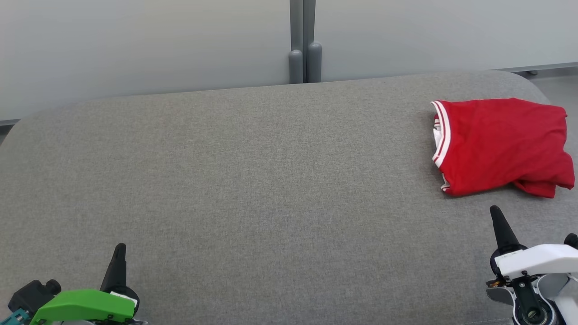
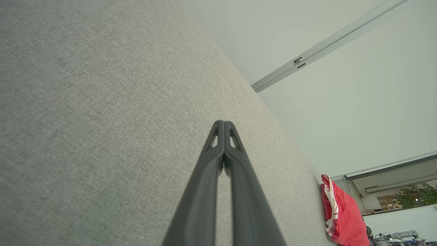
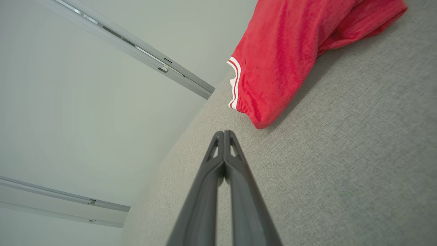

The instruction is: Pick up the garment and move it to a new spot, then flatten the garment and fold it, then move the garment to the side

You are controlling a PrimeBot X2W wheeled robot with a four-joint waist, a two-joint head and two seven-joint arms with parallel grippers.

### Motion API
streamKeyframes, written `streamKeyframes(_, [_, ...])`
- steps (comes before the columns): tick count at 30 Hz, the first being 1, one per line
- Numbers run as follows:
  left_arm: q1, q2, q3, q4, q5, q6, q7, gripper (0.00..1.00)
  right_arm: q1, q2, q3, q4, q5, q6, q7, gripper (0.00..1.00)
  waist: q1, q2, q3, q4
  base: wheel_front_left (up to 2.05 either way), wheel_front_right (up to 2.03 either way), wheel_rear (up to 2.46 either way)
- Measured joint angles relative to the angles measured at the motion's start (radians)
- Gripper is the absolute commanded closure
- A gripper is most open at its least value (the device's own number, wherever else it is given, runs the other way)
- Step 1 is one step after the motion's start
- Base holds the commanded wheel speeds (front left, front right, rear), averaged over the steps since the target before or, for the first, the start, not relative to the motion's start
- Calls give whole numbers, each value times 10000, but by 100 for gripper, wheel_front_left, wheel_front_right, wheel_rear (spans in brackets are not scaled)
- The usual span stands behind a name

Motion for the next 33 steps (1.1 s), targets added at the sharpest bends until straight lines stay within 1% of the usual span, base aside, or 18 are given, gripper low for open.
streamKeyframes(12, [-269,-109,270,150,-1471,-268,426,100,-322,224,-307,203,1653,267,334,100,0,0,1,-99,0,0,0])
streamKeyframes(16, [-290,-144,360,188,-1887,-393,531,100,-401,293,-430,259,2194,408,428,100,0,0,1,-131,0,0,0])
streamKeyframes(22, [-476,-211,525,238,-2606,-495,773,100,-548,443,-573,370,2986,514,587,100,0,0,2,-181,0,0,0])
streamKeyframes(24, [-557,-240,566,245,-2890,-506,834,100,-590,470,-619,395,3258,608,627,100,0,0,2,-197,0,0,0])
streamKeyframes(26, [-601,-272,596,274,-3076,-581,920,100,-614,489,-679,437,3534,619,677,100,0,0,2,-213,0,0,0])
streamKeyframes(33, [-683,-374,775,384,-3933,-685,1137,100,-807,617,-869,531,4464,825,861,100,0,0,2,-270,0,0,0])
